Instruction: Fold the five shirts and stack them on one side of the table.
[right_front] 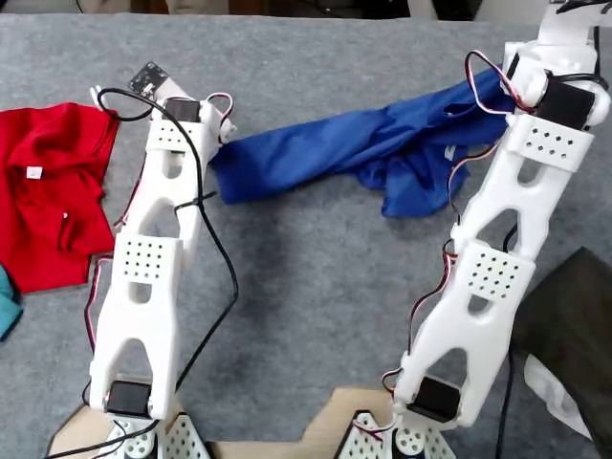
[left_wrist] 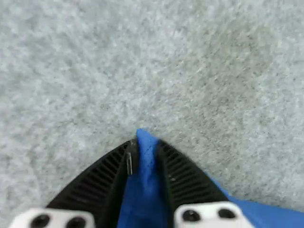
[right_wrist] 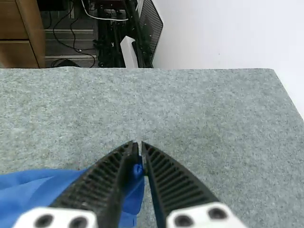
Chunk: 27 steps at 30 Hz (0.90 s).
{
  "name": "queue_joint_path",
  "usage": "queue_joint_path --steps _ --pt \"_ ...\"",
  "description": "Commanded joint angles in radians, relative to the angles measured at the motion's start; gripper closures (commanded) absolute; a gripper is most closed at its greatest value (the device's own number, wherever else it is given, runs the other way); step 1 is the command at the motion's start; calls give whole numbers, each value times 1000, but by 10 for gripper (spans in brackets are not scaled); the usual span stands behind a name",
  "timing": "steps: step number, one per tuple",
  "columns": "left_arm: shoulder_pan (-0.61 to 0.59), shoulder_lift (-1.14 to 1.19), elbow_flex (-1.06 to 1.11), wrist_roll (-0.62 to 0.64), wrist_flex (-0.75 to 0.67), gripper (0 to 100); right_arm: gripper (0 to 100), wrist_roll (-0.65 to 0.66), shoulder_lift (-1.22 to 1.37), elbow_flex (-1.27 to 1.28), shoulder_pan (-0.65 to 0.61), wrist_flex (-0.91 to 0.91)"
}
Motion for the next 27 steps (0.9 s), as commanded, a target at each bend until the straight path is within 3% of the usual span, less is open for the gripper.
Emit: queue_joint_path --steps 1,8,15,27 --pt "-5 -7 -44 2 -21 981 994 -8 -22 -39 15 -17" --pt "-8 -16 -91 -6 64 981 994 -8 -30 -45 8 0" --pt "-9 -15 -520 -146 242 982 994 -17 -203 -44 -2 114" --pt "-123 -344 -517 -152 307 982 994 -9 -499 -44 -35 227"
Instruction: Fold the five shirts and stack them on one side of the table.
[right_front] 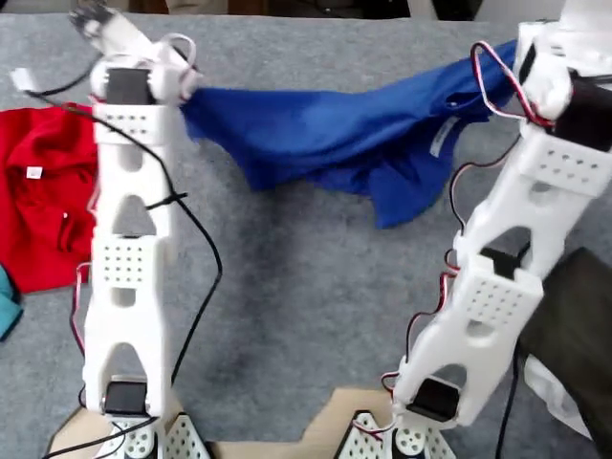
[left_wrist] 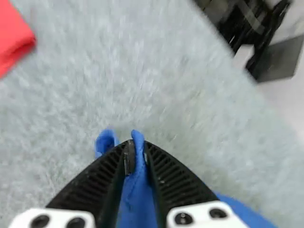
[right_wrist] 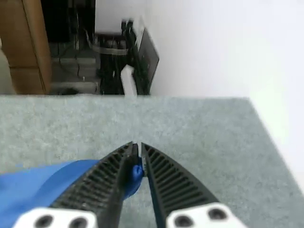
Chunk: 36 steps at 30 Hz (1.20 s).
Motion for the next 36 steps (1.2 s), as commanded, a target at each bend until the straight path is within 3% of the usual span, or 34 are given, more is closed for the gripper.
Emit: queue_joint_path --steps 1,11,14,24,36 --pt "-44 -183 -52 -6 15 982 994 0 -173 -44 -13 20" --pt "-58 -541 -48 -12 23 982 994 66 -470 -38 -13 11" --pt "-57 -558 -37 -69 25 982 994 98 -503 -36 -47 32" --pt "-114 -355 219 -83 -6 982 994 100 -414 15 -122 66" --pt "-110 117 258 -110 -267 982 994 135 51 73 -67 -104"
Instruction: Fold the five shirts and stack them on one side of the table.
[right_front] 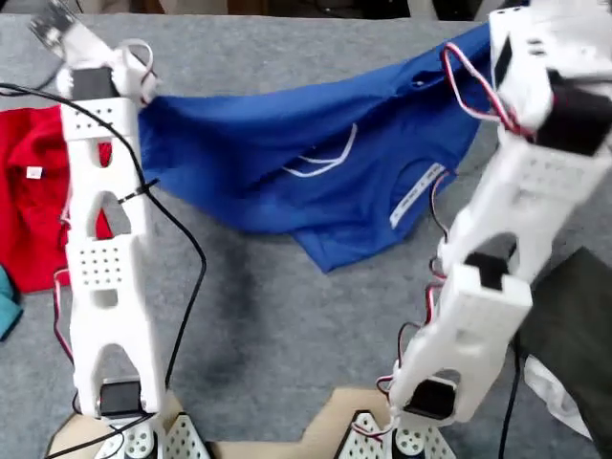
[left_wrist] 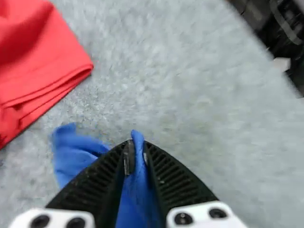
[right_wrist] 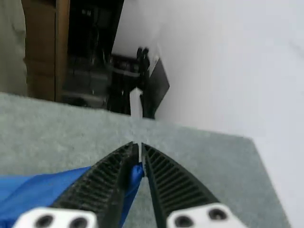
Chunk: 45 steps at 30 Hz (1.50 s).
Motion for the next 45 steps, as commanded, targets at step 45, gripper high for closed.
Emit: queue_joint_path --steps 45 --pt "215 165 -316 -46 381 791 994 130 622 4 199 -362"
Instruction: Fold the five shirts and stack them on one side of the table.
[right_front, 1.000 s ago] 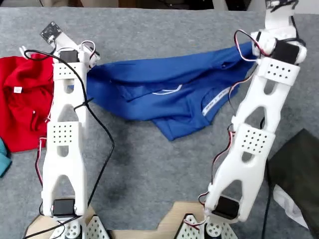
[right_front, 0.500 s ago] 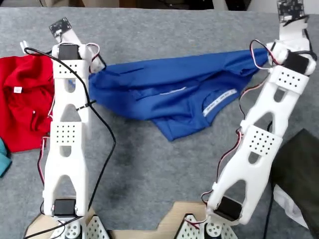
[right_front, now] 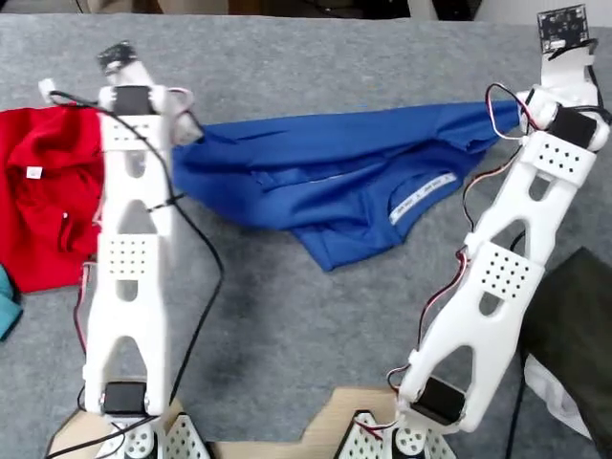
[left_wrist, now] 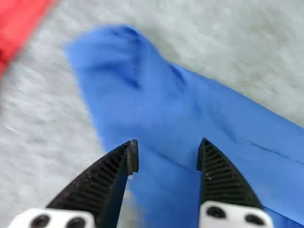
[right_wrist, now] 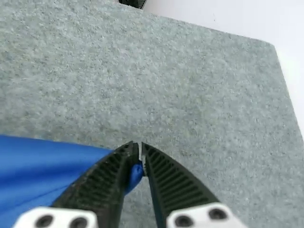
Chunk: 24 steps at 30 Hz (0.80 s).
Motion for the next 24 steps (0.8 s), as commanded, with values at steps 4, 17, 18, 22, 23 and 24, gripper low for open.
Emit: queue_joint_path --steps 4,17,18,22,23,24 --pt "198 -50 -43 130 -44 791 994 -51 7 1 -45 0" --pt "249 130 0 247 -345 819 994 -43 44 -5 -50 -8" --pt "245 139 0 244 -364 840 994 -43 44 -5 -50 -8" --pt "203 145 -2 242 -456 916 994 -46 44 -5 -50 -6" --pt "192 145 -2 242 -486 933 994 -48 44 -5 -50 -6" --pt "184 145 -2 242 -522 949 994 -48 44 -5 -50 -3"
